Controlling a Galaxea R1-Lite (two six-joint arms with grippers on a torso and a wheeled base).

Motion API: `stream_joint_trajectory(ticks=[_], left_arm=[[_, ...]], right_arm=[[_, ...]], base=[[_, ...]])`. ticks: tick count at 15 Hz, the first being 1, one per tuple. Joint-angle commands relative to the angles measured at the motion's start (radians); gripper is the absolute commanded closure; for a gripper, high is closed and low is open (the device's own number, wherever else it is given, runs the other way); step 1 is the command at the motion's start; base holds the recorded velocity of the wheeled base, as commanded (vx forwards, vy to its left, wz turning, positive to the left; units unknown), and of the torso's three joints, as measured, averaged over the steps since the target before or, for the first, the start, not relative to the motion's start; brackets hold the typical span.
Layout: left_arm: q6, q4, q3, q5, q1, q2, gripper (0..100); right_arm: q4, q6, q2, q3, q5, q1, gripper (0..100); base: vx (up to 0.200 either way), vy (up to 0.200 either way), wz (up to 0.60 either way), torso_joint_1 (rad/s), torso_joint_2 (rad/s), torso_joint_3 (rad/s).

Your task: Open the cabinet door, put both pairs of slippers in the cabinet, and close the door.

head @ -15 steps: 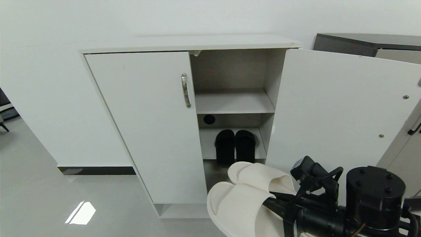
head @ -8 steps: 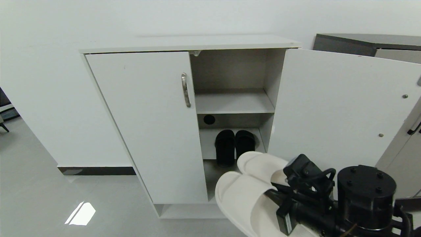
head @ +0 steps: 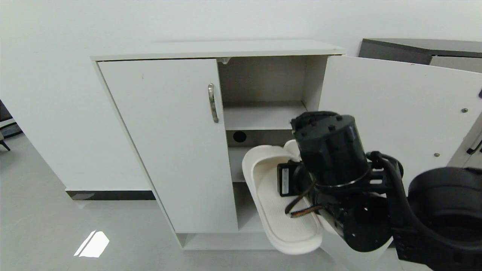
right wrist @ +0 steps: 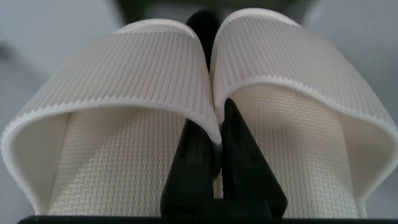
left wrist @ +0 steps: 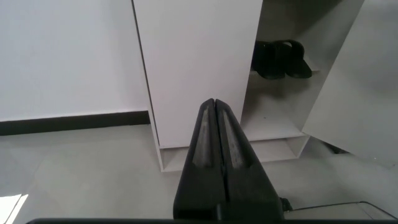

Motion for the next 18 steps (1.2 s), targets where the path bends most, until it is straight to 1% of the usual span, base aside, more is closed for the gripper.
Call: stream_joint_trajectory(ticks=[1, 3, 5, 7, 8, 9, 10, 12, 18], left_arm=[[0.001, 0.000, 0.000, 0.000, 0.000, 0.000, 100], [0.001, 0.000, 0.000, 0.000, 0.000, 0.000, 100], [0.003, 0.000, 0.000, 0.000, 0.000, 0.000, 100], [0.004, 0.000, 0.000, 0.000, 0.000, 0.000, 100], [0.004, 0.000, 0.000, 0.000, 0.000, 0.000, 100], [0.004, 0.000, 0.000, 0.000, 0.000, 0.000, 100], [0.004, 0.000, 0.000, 0.000, 0.000, 0.000, 100], [0.004, 0.000, 0.000, 0.000, 0.000, 0.000, 100], [0.007, 0.000, 0.000, 0.000, 0.000, 0.001, 100]], right_arm=[[0.076, 0.049, 0.051, -0.154, -0.127, 0.016, 100], [0.072, 0.031, 0.059, -0.158, -0.143, 0.016, 100], [0.040, 0.009, 0.067, -0.155, -0.143, 0.016, 100], [-0.012, -0.021, 0.079, -0.163, -0.139, 0.019, 100], [-0.080, -0.061, 0.091, -0.165, -0.133, 0.026, 100], [-0.114, -0.086, 0.110, -0.171, -0.133, 0.028, 100], [-0.132, -0.098, 0.142, -0.198, -0.140, 0.028, 100], [-0.131, -0.096, 0.183, -0.231, -0.143, 0.028, 100], [-0.129, -0.096, 0.194, -0.241, -0.153, 0.025, 100]], base=[[0.000, 0.000, 0.00, 0.000, 0.00, 0.000], [0.000, 0.000, 0.00, 0.000, 0.00, 0.000], [0.000, 0.000, 0.00, 0.000, 0.00, 0.000], [0.000, 0.000, 0.00, 0.000, 0.00, 0.000], [0.000, 0.000, 0.00, 0.000, 0.00, 0.000], [0.000, 0.000, 0.00, 0.000, 0.00, 0.000], [0.000, 0.000, 0.00, 0.000, 0.00, 0.000], [0.000, 0.000, 0.00, 0.000, 0.00, 0.000], [0.000, 0.000, 0.00, 0.000, 0.00, 0.000]])
